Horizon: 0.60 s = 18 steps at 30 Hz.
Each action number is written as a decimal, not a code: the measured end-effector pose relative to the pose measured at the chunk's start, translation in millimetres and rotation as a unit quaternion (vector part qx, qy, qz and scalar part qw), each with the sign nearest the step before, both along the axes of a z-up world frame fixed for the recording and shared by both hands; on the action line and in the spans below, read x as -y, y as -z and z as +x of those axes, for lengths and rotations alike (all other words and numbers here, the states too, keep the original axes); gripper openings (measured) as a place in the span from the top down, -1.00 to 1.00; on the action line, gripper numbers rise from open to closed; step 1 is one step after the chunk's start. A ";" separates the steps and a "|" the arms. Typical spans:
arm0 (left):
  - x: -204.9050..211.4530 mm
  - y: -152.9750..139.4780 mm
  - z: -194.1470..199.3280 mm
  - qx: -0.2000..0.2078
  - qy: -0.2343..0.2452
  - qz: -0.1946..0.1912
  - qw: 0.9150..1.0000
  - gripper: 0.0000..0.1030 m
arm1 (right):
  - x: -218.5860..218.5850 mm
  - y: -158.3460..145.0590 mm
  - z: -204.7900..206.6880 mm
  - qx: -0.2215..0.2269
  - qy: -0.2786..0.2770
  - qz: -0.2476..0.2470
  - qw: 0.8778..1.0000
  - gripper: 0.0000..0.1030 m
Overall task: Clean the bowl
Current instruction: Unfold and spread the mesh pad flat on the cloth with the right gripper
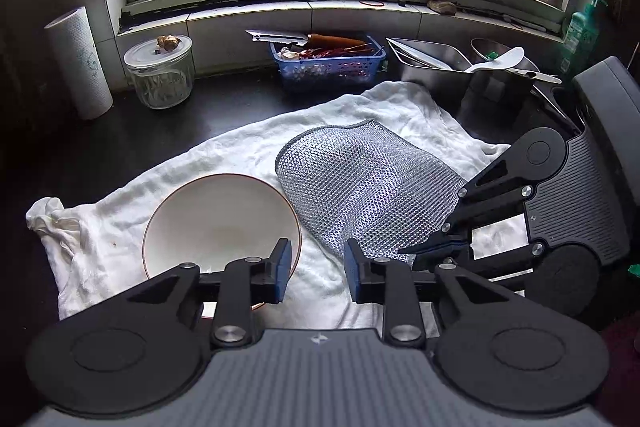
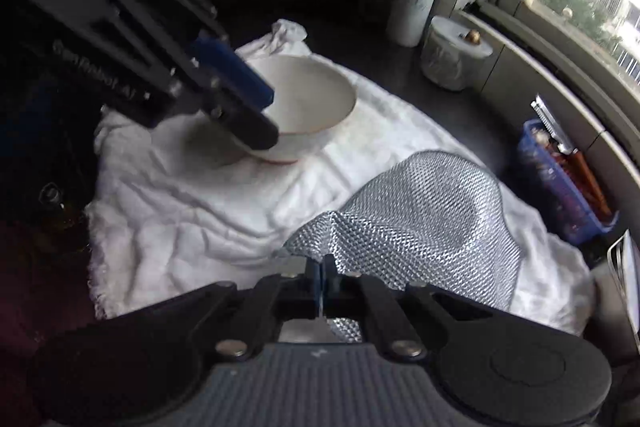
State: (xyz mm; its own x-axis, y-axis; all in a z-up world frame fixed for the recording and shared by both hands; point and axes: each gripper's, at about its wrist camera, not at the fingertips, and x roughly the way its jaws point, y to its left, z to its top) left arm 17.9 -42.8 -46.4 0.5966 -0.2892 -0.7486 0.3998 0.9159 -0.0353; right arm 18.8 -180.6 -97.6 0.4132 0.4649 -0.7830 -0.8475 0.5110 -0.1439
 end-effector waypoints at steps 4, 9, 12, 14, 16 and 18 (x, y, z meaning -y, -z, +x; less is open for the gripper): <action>0.5 0.1 1.6 0.000 0.001 0.002 1.000 0.48 | -4.2 9.7 4.5 -0.062 0.006 -0.006 0.998 0.95; -0.4 1.1 0.7 -0.002 -0.002 -0.001 1.000 0.48 | 0.6 17.2 3.4 -0.089 0.015 -0.005 0.996 0.33; -2.0 1.7 -0.7 -0.004 -0.005 -0.002 1.000 0.48 | 4.4 4.1 -3.6 -0.060 0.014 0.001 0.998 -0.33; -4.0 1.9 -2.3 -0.005 -0.008 -0.002 1.000 0.48 | 10.4 -6.2 -2.3 -0.058 0.021 0.019 0.998 -0.33; -6.1 2.2 -3.8 -0.008 -0.011 -0.002 1.000 0.48 | 16.8 -14.3 6.3 -0.058 0.044 0.047 0.996 -0.34; -8.0 2.3 -5.8 -0.010 -0.011 -0.002 1.000 0.48 | 19.8 -17.1 20.0 -0.041 0.078 0.064 0.994 -0.44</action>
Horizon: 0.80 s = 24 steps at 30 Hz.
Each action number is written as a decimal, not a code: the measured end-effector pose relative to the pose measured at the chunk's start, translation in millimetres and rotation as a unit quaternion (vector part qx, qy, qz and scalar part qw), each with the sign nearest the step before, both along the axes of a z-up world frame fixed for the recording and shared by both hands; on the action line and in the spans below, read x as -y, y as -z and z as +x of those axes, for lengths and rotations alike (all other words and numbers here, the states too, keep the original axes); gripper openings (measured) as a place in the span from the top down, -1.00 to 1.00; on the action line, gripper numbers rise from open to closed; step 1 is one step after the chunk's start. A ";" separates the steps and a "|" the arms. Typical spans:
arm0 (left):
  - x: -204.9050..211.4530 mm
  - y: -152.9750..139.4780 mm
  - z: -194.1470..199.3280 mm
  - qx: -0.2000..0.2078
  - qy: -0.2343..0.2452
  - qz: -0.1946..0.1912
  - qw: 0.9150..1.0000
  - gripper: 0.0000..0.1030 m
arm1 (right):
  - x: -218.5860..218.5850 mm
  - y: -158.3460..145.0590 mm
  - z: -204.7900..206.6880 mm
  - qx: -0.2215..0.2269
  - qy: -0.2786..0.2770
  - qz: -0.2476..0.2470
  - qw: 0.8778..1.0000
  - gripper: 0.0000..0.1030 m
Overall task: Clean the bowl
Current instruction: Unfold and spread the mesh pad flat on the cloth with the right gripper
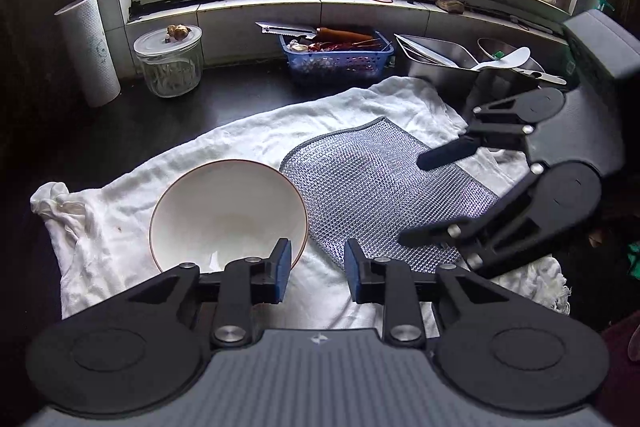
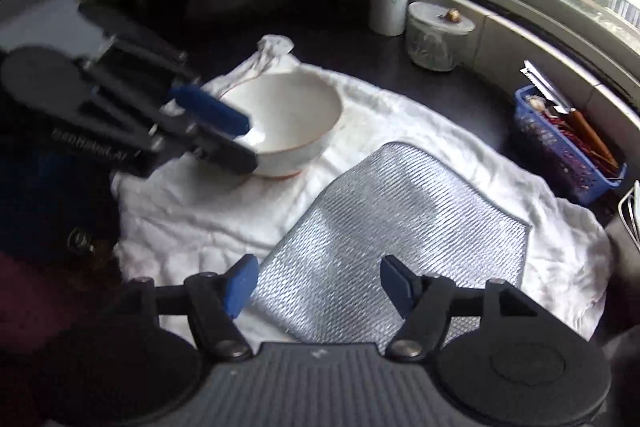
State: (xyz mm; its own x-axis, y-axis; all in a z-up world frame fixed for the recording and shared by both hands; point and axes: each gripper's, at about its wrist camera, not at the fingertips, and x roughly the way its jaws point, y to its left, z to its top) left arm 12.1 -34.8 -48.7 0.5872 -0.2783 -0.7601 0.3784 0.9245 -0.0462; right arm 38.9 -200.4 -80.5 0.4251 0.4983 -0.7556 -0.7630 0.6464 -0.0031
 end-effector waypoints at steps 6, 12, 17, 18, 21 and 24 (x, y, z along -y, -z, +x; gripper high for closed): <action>-6.0 1.0 -2.0 -0.005 -0.001 -0.001 1.000 0.48 | -13.3 9.1 53.4 0.010 0.045 0.041 0.998 0.09; -18.0 0.6 -1.8 -0.006 -0.012 -0.011 1.000 0.48 | -22.3 32.6 90.3 -0.019 0.093 -0.005 0.995 0.34; -26.2 7.5 5.8 -0.019 -0.019 -0.021 0.999 0.48 | -13.3 33.1 89.6 -0.028 0.080 -0.005 0.996 0.29; -26.2 7.3 7.3 -0.018 -0.018 -0.021 0.999 0.48 | -15.4 31.6 86.9 -0.026 0.066 0.000 0.997 0.29; -25.1 4.8 11.6 -0.015 -0.012 -0.023 1.000 0.48 | -35.9 30.6 80.4 -0.022 0.034 -0.002 0.999 0.29; -23.8 2.9 12.7 -0.011 -0.010 -0.022 1.000 0.47 | -54.6 37.4 74.0 -0.027 -0.008 -0.008 1.000 0.25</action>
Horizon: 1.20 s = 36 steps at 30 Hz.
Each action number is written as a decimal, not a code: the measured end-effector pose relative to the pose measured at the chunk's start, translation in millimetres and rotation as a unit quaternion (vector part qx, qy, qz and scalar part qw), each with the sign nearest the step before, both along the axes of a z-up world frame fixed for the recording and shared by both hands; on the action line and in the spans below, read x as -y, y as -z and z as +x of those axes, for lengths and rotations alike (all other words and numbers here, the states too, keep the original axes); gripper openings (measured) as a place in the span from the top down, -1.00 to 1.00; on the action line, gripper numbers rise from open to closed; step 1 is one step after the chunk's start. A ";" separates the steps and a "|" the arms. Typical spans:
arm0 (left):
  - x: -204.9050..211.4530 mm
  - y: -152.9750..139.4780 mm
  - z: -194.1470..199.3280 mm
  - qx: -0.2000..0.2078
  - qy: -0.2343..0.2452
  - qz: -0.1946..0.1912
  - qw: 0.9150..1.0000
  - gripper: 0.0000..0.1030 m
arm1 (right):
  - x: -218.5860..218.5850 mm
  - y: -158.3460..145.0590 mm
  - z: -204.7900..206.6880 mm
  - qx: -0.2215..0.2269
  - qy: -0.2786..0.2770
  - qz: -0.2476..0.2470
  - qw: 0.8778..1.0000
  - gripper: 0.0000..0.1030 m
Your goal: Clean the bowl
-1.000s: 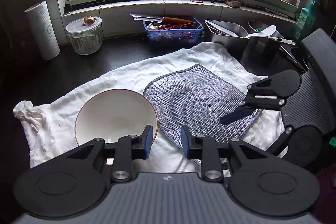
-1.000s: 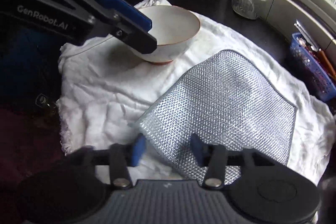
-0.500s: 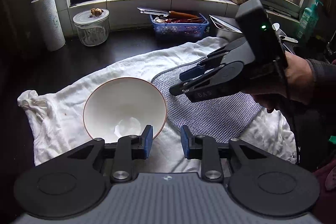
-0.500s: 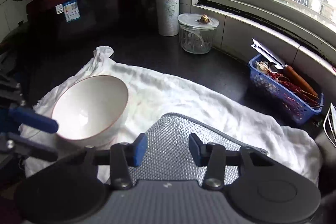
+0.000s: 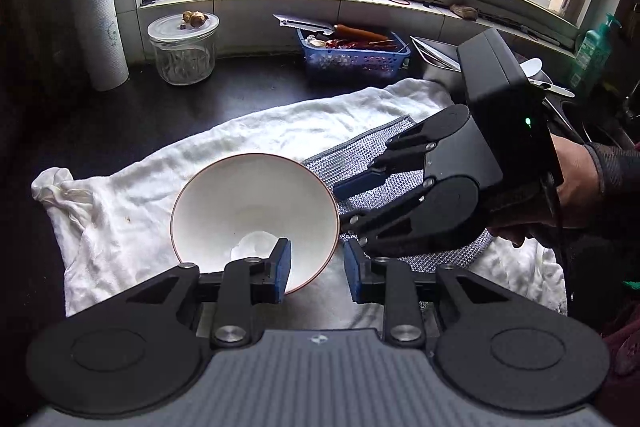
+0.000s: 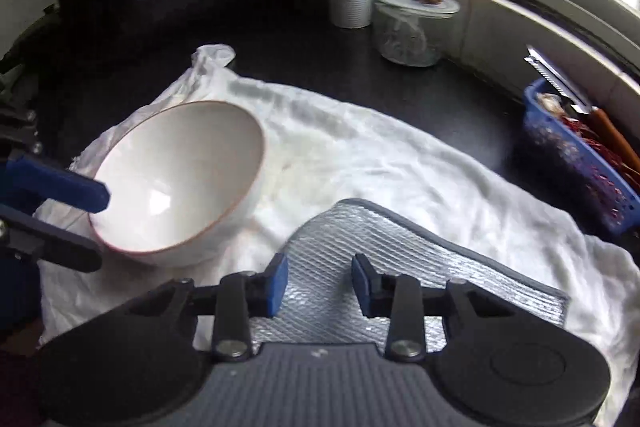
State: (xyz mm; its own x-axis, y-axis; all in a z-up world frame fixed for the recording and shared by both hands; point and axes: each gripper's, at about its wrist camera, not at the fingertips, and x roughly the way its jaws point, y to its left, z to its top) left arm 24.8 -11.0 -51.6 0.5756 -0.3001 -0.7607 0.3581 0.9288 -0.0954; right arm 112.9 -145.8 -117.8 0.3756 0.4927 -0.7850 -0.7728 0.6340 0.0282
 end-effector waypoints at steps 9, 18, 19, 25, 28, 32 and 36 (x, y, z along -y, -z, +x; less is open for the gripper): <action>1.7 -0.5 2.2 0.000 -0.021 -0.007 1.000 0.14 | 27.3 -16.3 -6.7 -0.002 0.061 0.001 0.998 -0.74; 14.4 -6.0 7.7 -0.011 -0.090 0.017 0.996 0.02 | 31.6 -42.5 -26.8 -0.012 0.170 -0.026 0.985 -0.94; 15.8 -6.9 7.0 -0.009 -0.098 0.022 0.995 0.02 | 33.6 -46.1 -28.5 -0.017 0.181 -0.022 0.983 -0.94; 23.6 -11.3 -2.3 0.000 -0.146 0.047 0.988 -0.17 | 45.2 -67.7 -41.5 -0.023 0.231 -0.024 0.972 -0.98; 22.8 -13.3 -7.8 -0.005 -0.169 0.044 0.985 -0.17 | 52.1 -75.3 -48.7 -0.031 0.244 -0.012 0.969 -0.98; 15.9 -15.9 -13.7 -0.019 -0.201 0.028 0.979 -0.17 | 54.5 -84.0 -62.7 -0.021 0.237 -0.009 0.971 -0.98; 11.0 -24.7 -23.0 -0.016 -0.225 0.018 0.974 -0.17 | 56.0 -92.9 -76.3 -0.021 0.229 0.001 0.973 -0.98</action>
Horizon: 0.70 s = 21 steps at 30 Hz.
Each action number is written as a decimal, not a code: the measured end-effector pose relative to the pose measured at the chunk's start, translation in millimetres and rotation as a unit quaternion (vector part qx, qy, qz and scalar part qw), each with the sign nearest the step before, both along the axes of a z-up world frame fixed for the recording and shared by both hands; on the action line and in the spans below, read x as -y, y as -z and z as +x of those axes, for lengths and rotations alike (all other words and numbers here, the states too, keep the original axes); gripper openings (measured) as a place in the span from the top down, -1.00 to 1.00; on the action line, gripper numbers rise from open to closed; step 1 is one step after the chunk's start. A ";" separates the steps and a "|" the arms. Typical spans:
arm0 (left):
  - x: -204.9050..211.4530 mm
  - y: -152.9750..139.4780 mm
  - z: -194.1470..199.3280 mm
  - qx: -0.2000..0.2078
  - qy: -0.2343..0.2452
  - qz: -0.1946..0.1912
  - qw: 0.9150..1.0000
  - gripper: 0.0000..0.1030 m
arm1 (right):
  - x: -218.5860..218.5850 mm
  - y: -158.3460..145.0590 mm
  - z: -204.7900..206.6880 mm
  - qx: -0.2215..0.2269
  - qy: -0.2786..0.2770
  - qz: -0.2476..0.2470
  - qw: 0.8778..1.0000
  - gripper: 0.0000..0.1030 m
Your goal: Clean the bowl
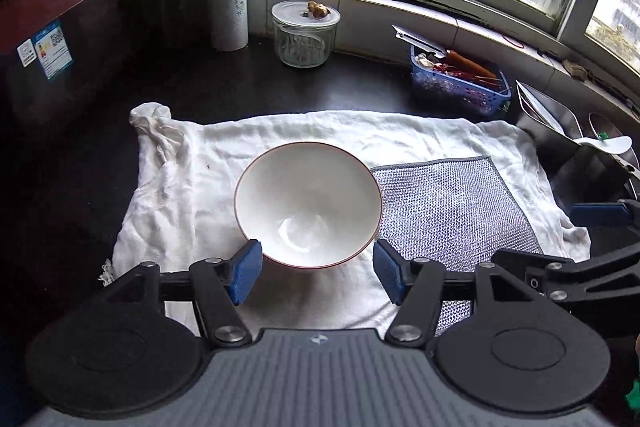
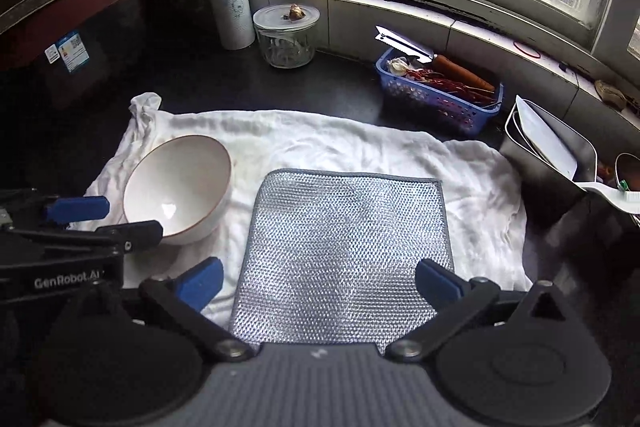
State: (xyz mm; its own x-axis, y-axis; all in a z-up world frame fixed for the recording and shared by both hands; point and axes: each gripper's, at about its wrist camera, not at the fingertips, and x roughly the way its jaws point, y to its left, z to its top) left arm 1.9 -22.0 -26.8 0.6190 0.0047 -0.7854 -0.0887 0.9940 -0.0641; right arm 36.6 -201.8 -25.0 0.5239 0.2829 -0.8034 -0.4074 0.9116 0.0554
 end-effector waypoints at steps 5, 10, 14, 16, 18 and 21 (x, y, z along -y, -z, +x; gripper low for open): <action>1.7 -13.2 -11.2 0.013 -0.002 -0.011 1.000 -0.17 | 1.8 -7.0 -8.4 0.000 0.002 0.006 1.000 -0.98; 4.7 -18.2 -17.5 0.021 -0.001 -0.008 1.000 -0.17 | 3.3 -10.8 -12.1 -0.002 0.002 0.009 1.000 -0.99; 5.8 -20.5 -19.9 0.025 -0.002 -0.003 1.000 -0.17 | 2.8 -12.8 -16.6 -0.002 -0.006 0.008 1.000 -0.98; 6.9 -21.5 -20.9 0.027 -0.002 -0.002 1.000 -0.17 | 2.7 -13.0 -18.3 -0.003 -0.009 0.009 1.000 -0.99; 7.2 -22.1 -21.8 0.028 -0.003 -0.001 1.000 -0.17 | 2.7 -13.2 -19.5 -0.003 -0.012 0.008 1.000 -0.99; 8.0 -22.9 -24.1 0.030 -0.004 0.000 1.000 -0.17 | 4.8 -14.8 -20.5 0.001 -0.011 0.009 1.000 -0.99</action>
